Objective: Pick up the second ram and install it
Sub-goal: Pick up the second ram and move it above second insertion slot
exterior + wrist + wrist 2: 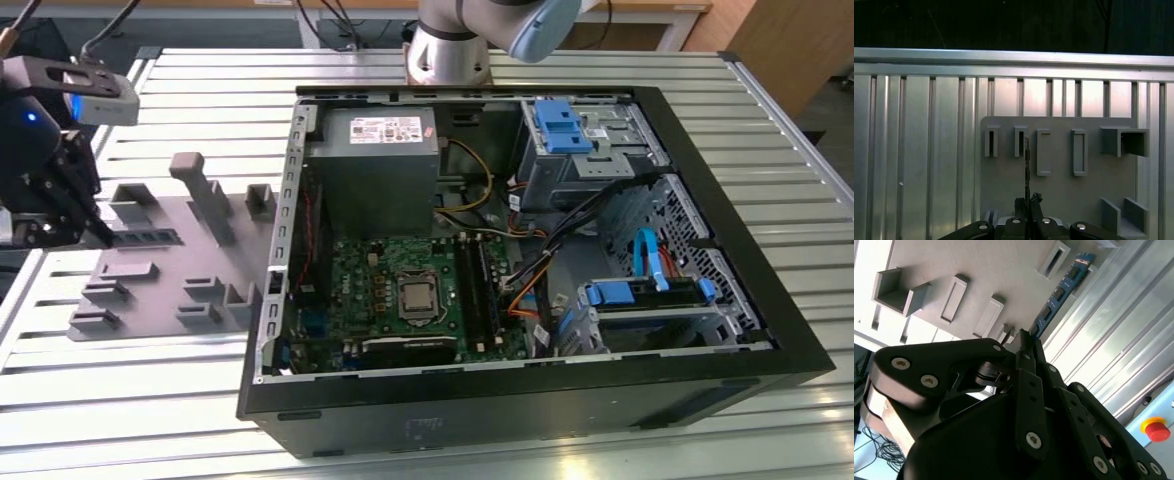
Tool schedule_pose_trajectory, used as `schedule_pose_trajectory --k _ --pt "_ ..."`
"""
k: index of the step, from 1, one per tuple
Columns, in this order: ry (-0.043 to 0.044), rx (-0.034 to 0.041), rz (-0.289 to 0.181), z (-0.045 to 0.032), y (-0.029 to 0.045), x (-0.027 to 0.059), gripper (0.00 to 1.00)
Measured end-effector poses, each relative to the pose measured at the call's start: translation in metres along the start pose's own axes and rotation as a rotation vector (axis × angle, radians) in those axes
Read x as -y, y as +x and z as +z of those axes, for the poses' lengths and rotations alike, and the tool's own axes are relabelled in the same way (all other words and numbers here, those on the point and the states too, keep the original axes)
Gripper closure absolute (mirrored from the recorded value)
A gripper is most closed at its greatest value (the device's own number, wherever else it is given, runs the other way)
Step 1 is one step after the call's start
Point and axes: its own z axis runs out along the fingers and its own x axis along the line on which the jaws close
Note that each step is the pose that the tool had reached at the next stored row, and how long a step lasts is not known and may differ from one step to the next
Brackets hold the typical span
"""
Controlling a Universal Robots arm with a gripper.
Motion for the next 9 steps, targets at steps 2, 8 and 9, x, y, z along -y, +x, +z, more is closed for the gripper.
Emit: schedule_pose_trajectory --k 2,8,9 --pt "0.0 0.0 0.0 -0.008 -0.0002 0.0 0.86" --pt "-0.0001 0.0 0.0 -0.0319 -0.001 -0.0001 0.86" --pt "0.0 0.0 0.0 -0.0365 -0.0011 -0.0001 0.86"
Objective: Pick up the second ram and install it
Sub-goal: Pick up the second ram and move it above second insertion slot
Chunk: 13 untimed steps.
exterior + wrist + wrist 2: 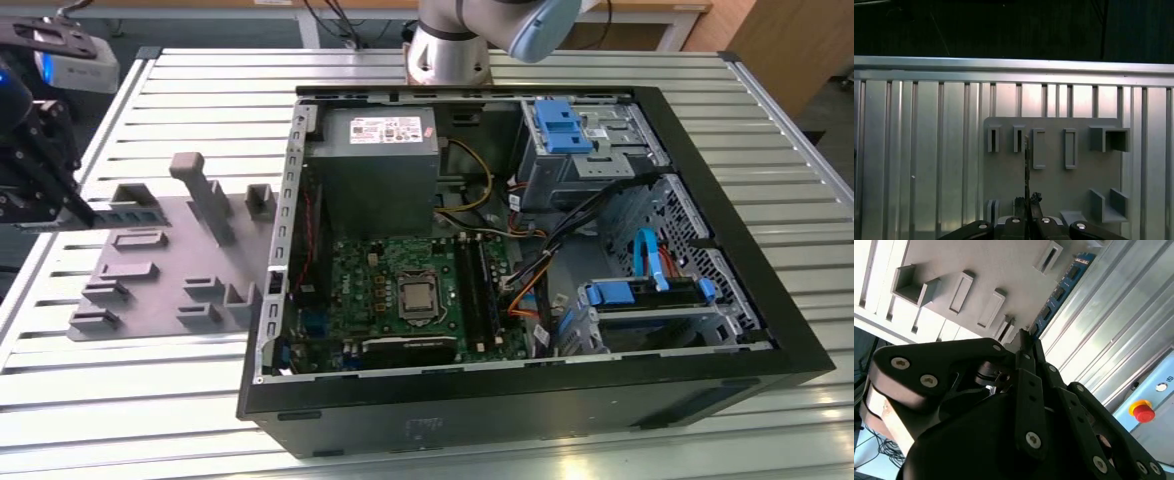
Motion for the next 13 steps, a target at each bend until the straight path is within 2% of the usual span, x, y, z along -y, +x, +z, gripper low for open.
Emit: schedule_pose_trajectory --k 13 --pt "0.0 0.0 0.0 -0.0576 -0.0018 -0.0001 0.86"
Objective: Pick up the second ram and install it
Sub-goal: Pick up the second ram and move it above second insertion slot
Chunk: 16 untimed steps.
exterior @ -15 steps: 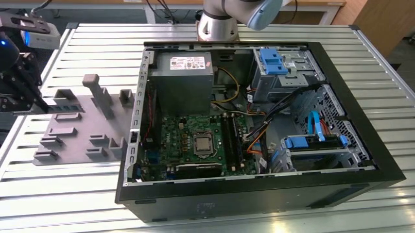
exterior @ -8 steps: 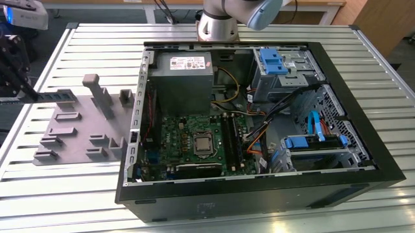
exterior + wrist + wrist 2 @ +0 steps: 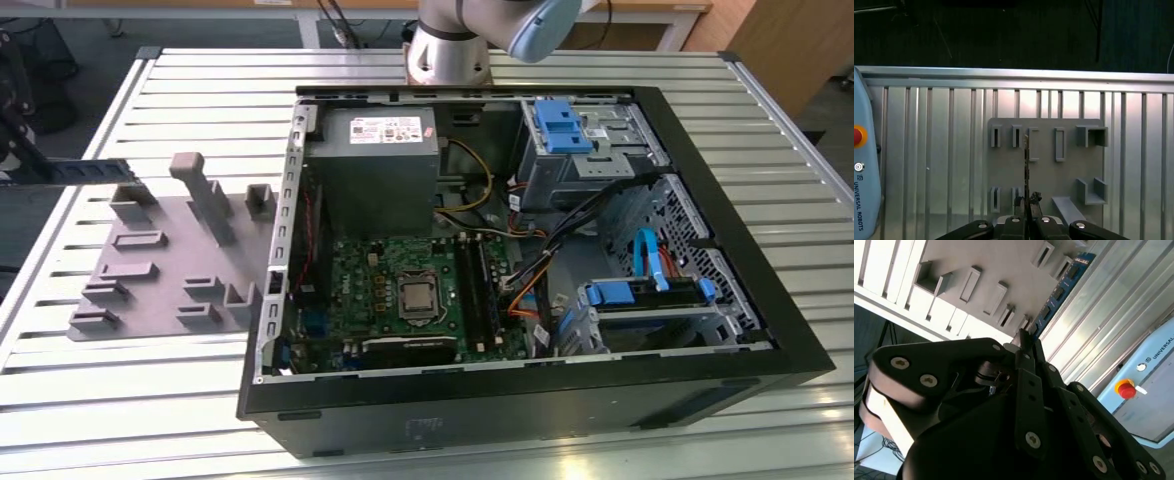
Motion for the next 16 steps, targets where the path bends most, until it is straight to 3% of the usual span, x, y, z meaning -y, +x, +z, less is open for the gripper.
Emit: schedule_pose_trajectory --k 2,8,16 --pt "-0.0001 -0.0001 0.0 -0.0042 -0.0001 0.0 0.86" --pt "-0.0002 -0.0001 0.0 -0.0044 -0.0001 0.0016 0.86" --pt "-0.0002 -0.0001 0.0 -0.0044 -0.0001 0.0217 0.86"
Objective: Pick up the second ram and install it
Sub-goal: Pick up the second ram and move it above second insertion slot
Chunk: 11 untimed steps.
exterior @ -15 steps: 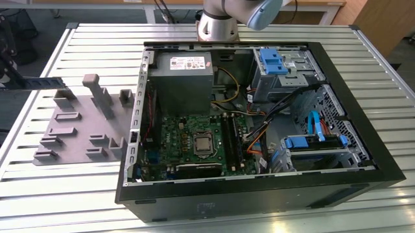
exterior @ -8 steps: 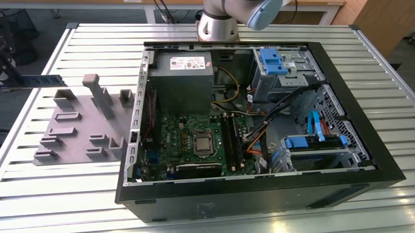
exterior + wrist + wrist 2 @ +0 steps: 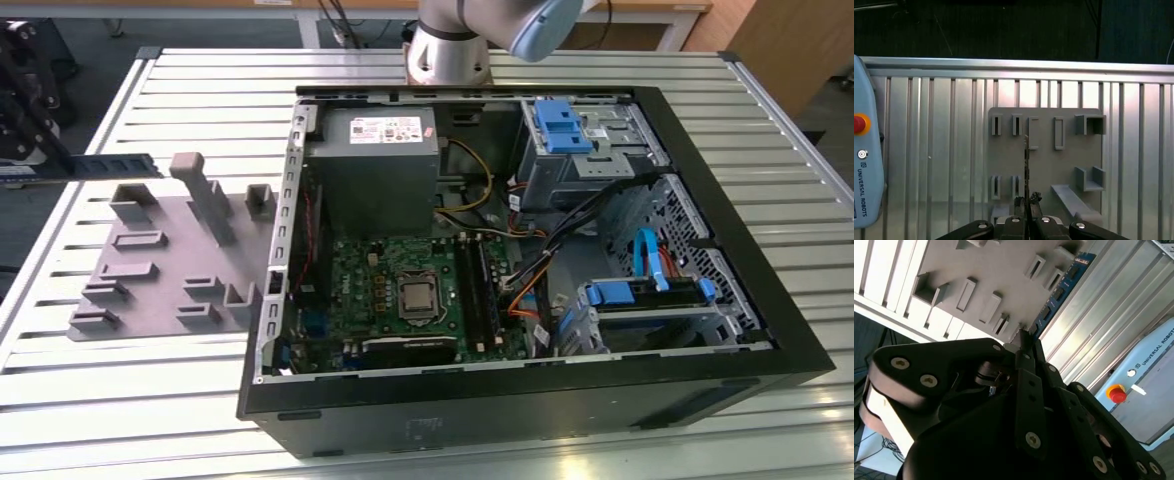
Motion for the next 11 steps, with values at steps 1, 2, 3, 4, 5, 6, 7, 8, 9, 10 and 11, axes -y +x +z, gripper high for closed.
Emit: schedule_pose_trajectory --k 1,2,3,4,5,6,7,8,9,10,11 --pt "0.0001 0.0001 0.0 0.0001 0.0 0.0027 0.86" --pt "0.0001 0.0001 0.0 0.0001 0.0 0.0054 0.86" --pt "0.0001 0.0001 0.0 0.0001 0.0 0.0083 0.86" --pt "0.0001 0.0001 0.0 0.0001 0.0 0.0112 0.86" --pt "0.0 0.0 0.0 0.0 0.0001 0.0147 0.86" --pt "0.0001 0.0 0.0 0.0001 0.0 0.0177 0.86" --pt "0.0001 0.0001 0.0 0.0001 0.0 0.0206 0.86" --pt "0.0002 0.0001 0.0 0.0001 0.0 0.0235 0.86" --pt "0.0002 0.0001 0.0 0.0001 0.0001 0.0258 0.86" --pt "0.0002 0.0001 0.0 0.0001 0.0001 0.027 0.86" --pt "0.0001 0.0001 0.0 -0.0002 0.0001 0.0277 0.86"
